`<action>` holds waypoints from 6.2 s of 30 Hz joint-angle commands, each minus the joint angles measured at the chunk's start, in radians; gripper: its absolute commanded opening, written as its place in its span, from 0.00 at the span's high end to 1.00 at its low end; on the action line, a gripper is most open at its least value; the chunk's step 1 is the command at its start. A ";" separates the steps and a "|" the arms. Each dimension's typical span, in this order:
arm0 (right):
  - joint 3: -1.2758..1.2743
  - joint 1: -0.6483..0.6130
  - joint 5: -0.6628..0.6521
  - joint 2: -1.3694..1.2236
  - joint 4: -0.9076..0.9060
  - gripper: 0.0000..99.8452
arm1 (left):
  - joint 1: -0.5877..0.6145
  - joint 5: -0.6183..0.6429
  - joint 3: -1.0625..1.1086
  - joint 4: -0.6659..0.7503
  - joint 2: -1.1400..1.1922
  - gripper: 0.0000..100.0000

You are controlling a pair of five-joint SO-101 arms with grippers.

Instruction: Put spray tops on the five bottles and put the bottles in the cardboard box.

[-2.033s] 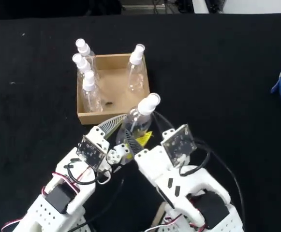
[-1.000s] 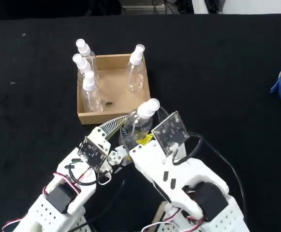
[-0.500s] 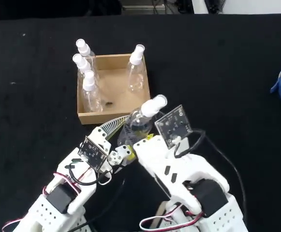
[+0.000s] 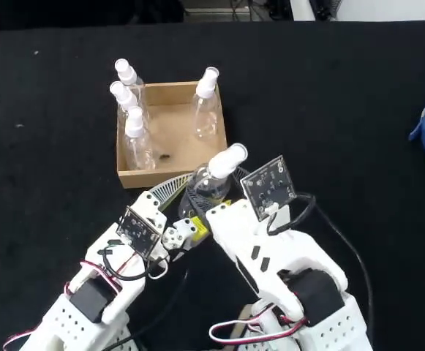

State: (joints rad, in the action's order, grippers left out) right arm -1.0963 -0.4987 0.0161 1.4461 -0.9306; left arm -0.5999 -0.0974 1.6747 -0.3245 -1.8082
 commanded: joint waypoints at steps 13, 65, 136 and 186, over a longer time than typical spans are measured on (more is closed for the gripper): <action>0.035 0.069 -0.006 -0.012 0.066 0.99 | 0.096 -0.002 0.025 -0.006 -0.017 0.96; 0.088 0.184 -0.192 -0.819 0.841 0.99 | 0.288 0.006 -0.067 -0.453 -0.018 0.97; -0.033 0.178 -0.183 -1.046 0.977 0.84 | 0.297 -0.002 -0.068 -0.451 -0.018 0.97; 0.004 0.110 -0.126 -1.070 0.976 0.52 | 0.289 -0.002 -0.068 -0.451 -0.018 0.97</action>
State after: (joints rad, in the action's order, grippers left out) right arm -1.1393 -0.3728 -0.1266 0.3000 0.0376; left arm -0.3115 -0.1005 1.6441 -0.7756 -1.8159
